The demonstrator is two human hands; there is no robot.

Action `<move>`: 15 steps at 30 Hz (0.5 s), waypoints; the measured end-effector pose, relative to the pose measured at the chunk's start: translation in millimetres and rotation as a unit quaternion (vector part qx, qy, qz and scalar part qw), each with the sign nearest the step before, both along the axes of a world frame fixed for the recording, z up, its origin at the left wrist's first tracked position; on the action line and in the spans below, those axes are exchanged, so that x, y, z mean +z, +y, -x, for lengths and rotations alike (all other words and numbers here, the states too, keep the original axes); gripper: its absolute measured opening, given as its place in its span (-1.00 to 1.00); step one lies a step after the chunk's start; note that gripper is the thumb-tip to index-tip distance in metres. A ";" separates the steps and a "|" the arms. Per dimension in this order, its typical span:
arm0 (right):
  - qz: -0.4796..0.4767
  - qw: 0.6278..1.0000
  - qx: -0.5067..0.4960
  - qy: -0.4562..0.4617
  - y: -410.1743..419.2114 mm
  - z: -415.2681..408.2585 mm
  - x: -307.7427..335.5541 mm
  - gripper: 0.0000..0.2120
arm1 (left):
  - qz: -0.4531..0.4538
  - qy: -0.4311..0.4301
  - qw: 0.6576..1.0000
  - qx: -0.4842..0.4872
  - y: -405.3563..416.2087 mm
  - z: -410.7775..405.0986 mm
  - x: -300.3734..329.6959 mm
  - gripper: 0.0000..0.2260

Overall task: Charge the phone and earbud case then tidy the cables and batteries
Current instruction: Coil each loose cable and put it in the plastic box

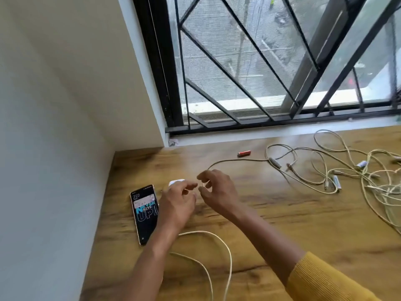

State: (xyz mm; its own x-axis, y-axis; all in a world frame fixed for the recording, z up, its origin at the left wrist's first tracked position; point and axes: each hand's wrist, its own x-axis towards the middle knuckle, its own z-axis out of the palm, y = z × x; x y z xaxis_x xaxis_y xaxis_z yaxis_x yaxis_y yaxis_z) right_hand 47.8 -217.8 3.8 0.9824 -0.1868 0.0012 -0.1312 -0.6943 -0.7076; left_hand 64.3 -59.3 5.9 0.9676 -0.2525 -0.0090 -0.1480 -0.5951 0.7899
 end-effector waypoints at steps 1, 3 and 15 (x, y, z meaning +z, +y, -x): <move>0.000 1.000 -0.014 -0.006 -3.2 6.9 2.6 -0.75 | 0.016 0.016 1.000 -0.007 -3.9 5.3 1.2 -0.78; -0.002 0.999 -0.038 -0.012 -9.1 21.2 7.5 -0.78 | 0.038 0.030 0.998 -0.029 -11.3 15.1 2.4 -0.79; -0.021 0.985 -0.170 -0.008 -55.1 103.0 4.3 -0.84 | 0.053 0.030 0.993 -0.101 -46.6 45.1 -1.8 -0.84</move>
